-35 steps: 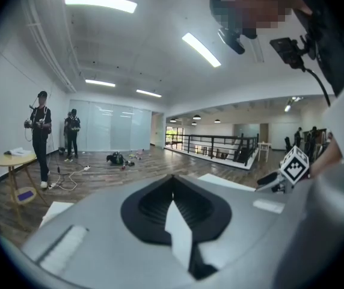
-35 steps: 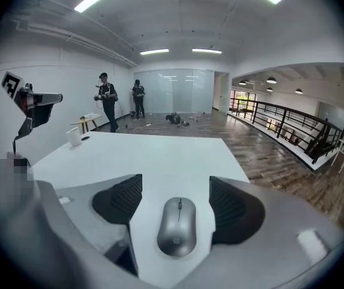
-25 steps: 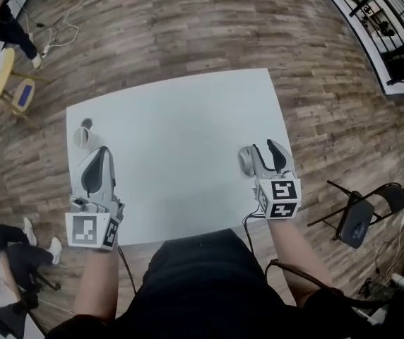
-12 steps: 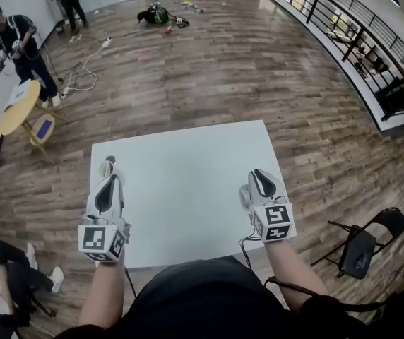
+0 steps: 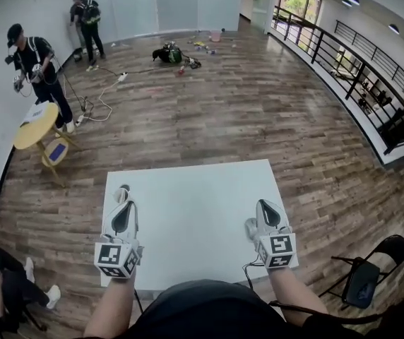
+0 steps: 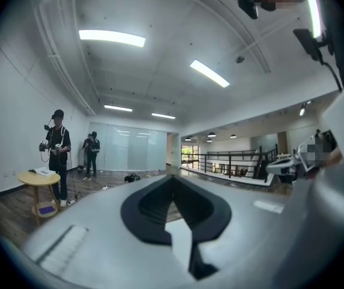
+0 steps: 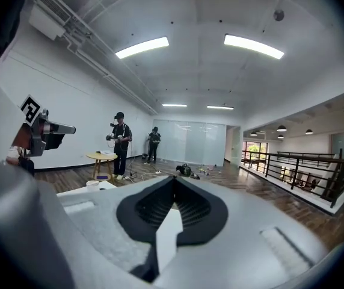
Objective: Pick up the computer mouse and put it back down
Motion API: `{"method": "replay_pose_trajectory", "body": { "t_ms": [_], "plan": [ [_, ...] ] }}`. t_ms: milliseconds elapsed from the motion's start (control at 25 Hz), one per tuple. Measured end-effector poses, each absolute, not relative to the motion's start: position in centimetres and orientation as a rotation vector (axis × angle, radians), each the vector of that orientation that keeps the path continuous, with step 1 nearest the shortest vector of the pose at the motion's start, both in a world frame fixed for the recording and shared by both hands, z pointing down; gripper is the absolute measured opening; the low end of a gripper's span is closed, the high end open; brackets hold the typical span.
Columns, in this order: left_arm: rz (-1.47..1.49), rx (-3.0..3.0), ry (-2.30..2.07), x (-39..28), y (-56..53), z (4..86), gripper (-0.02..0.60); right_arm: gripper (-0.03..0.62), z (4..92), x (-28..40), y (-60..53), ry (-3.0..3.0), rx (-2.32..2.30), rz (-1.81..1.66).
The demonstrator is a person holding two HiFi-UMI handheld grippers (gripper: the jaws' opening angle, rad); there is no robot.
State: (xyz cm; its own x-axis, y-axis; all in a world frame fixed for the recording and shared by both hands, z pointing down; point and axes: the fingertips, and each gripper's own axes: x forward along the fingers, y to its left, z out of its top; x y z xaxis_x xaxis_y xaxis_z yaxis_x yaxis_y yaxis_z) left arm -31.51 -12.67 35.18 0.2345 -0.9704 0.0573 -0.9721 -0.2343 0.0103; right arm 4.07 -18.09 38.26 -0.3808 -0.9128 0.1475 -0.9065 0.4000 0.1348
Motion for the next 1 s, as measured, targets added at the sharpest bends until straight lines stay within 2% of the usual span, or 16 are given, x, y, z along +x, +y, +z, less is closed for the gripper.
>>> {"method": "replay_pose_trajectory", "body": {
  "t_ms": [320, 1000],
  "plan": [
    [0.068, 2.442, -1.962, -30.5, -12.5, 36.9, -0.018, 0.003, 41.3, 6.1, -18.6, -2.452, 1.643, 0.028],
    [0.096, 2.482, -2.024, -29.6, -12.6, 35.6, -0.018, 0.002, 42.3, 6.1, -19.5, -2.511, 1.635, 0.041]
  ]
}}
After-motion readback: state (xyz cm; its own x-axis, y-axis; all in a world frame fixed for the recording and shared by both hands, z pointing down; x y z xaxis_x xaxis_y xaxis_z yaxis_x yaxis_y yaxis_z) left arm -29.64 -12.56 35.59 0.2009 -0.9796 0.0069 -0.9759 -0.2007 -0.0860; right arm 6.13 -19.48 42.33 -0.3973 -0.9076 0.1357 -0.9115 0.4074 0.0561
